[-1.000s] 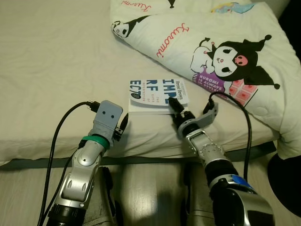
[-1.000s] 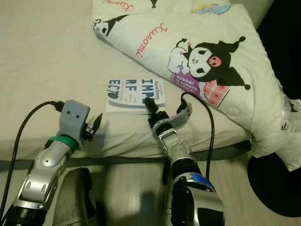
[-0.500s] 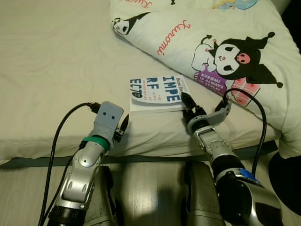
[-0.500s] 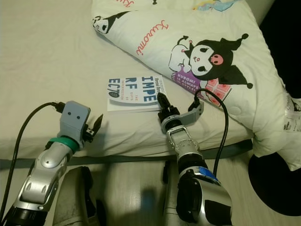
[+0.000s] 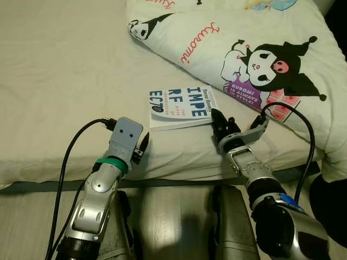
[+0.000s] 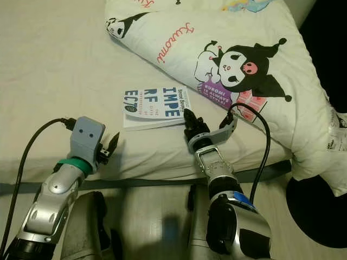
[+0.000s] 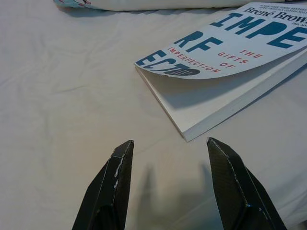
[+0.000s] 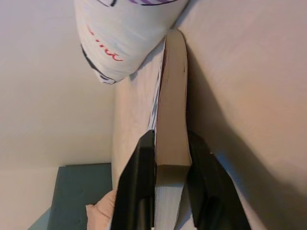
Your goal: Clean up the room
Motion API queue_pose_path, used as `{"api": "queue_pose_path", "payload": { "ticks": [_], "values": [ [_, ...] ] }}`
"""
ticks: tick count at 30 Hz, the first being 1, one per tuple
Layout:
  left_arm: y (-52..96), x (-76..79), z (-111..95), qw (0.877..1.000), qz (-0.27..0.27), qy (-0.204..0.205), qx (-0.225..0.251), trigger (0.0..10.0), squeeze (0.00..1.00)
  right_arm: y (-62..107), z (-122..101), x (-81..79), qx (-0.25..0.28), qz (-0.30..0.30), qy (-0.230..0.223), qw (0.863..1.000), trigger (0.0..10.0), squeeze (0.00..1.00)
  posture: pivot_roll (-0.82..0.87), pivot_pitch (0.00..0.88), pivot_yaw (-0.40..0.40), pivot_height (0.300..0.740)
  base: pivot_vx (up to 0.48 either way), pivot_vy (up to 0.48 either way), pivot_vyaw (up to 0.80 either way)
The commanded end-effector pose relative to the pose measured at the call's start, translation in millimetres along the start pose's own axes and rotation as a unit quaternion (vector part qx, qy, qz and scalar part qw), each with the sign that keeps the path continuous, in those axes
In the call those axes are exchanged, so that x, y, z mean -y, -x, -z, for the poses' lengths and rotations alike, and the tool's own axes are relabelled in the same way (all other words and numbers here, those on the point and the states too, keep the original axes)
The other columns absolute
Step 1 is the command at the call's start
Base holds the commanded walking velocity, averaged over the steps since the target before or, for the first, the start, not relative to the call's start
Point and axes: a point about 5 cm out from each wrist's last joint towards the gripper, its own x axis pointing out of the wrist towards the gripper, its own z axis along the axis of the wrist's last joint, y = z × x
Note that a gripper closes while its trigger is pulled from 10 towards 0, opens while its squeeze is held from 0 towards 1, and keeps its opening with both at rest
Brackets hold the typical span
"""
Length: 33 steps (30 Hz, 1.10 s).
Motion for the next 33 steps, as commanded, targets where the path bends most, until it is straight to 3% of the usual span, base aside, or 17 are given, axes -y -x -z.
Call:
{"api": "queue_pose_path", "payload": {
  "ticks": [1,9,14,15,16,17,18,19,20,21,22,23,24,25,27,32,33],
  "values": [
    [2.2,2.4,3,1.000,0.001,-0.002,-0.007,10.0,0.00,0.6,4,-0.9,-0.011,-0.017,0.000,1.000,0.0,0.00,0.05,0.264,0.098,0.505,0.000,0.000,0.00],
    [-1.2,3.6,1,1.000,-0.003,0.002,-0.003,10.0,0.00,1.4,2,-23.5,-0.016,-0.110,0.003,0.994,0.0,0.00,0.03,0.252,0.089,0.505,0.000,0.000,0.00],
    [-4.6,3.5,-3,1.000,-0.009,0.007,0.007,10.0,0.00,13.1,8,-65.8,-0.037,-0.213,0.115,0.970,0.0,0.00,0.01,0.230,0.079,0.505,0.000,0.000,0.00],
    [-4.6,3.5,-3,1.000,-0.009,0.007,0.007,10.0,0.00,13.1,8,-65.8,-0.037,-0.213,0.115,0.970,0.0,0.00,0.01,0.230,0.079,0.505,0.000,0.000,0.00],
    [-6.1,2.3,-7,1.000,-0.011,0.009,0.014,10.0,0.00,18.0,8,-82.6,-0.034,-0.233,0.177,0.956,10.0,0.00,0.00,0.227,0.077,0.505,0.000,0.000,0.00],
    [-6.1,2.3,-7,1.000,-0.011,0.009,0.014,10.0,0.00,18.0,8,-82.6,-0.034,-0.233,0.177,0.956,10.0,0.00,0.00,0.227,0.077,0.505,0.000,0.000,0.00],
    [-7.9,-1.1,-14,0.999,-0.018,0.014,0.027,10.0,0.00,22.1,3,-95.2,-0.008,-0.220,0.271,0.937,10.0,0.00,-0.02,0.211,0.073,0.505,0.000,0.000,0.00],
    [-7.9,-1.1,-14,0.999,-0.018,0.014,0.027,10.0,0.00,22.1,3,-95.2,-0.008,-0.220,0.271,0.937,10.0,0.00,-0.02,0.211,0.073,0.505,0.000,0.000,0.00],
    [-9.3,-5.9,-23,0.999,-0.026,0.019,0.044,10.0,0.00,27.0,-2,-101.0,0.017,-0.194,0.372,0.908,10.0,0.00,-0.04,0.199,0.069,0.505,0.000,0.000,0.00],
    [-9.3,-5.9,-23,0.999,-0.026,0.019,0.044,10.0,0.00,27.0,-2,-101.0,0.017,-0.194,0.372,0.908,10.0,0.00,-0.04,0.199,0.069,0.505,0.000,0.000,0.00],
    [-9.4,-11.9,-34,0.997,-0.036,0.025,0.064,10.0,0.00,32.0,-10,-100.9,0.052,-0.158,0.452,0.876,10.0,0.00,-0.05,0.188,0.068,0.505,0.000,0.000,0.00],
    [-9.4,-11.9,-34,0.997,-0.036,0.025,0.064,10.0,0.00,32.0,-10,-100.9,0.052,-0.158,0.452,0.876,10.0,0.00,-0.05,0.188,0.068,0.505,0.000,0.000,0.00],
    [-8.4,-19.1,-45,0.995,-0.050,0.033,0.084,10.0,0.00,38.8,-16,-99.3,0.075,-0.131,0.506,0.849,10.0,0.00,-0.06,0.181,0.067,0.505,0.000,0.000,0.00],
    [-8.4,-19.1,-45,0.995,-0.050,0.033,0.084,10.0,0.00,38.8,-16,-99.3,0.075,-0.131,0.506,0.849,10.0,0.00,-0.06,0.181,0.067,0.505,0.000,0.000,0.00],
    [-4.6,-33.2,-59,0.989,-0.083,0.058,0.110,10.0,0.00,53.7,-22,-95.2,0.106,-0.088,0.567,0.812,10.0,0.00,-0.07,0.161,0.063,0.505,0.000,0.000,0.00],
    [-0.3,-39.3,-61,0.983,-0.113,0.096,0.113,10.0,0.00,68.6,-20,-90.7,0.120,-0.056,0.600,0.789,10.0,0.00,-0.08,0.141,0.059,0.505,0.000,0.000,0.00],
    [0.8,-37.1,-57,0.982,-0.117,0.107,0.106,10.0,0.00,71.7,-19,-87.9,0.128,-0.043,0.622,0.772,10.0,0.00,-0.08,0.138,0.058,0.505,0.000,0.000,0.00]
  ]
}}
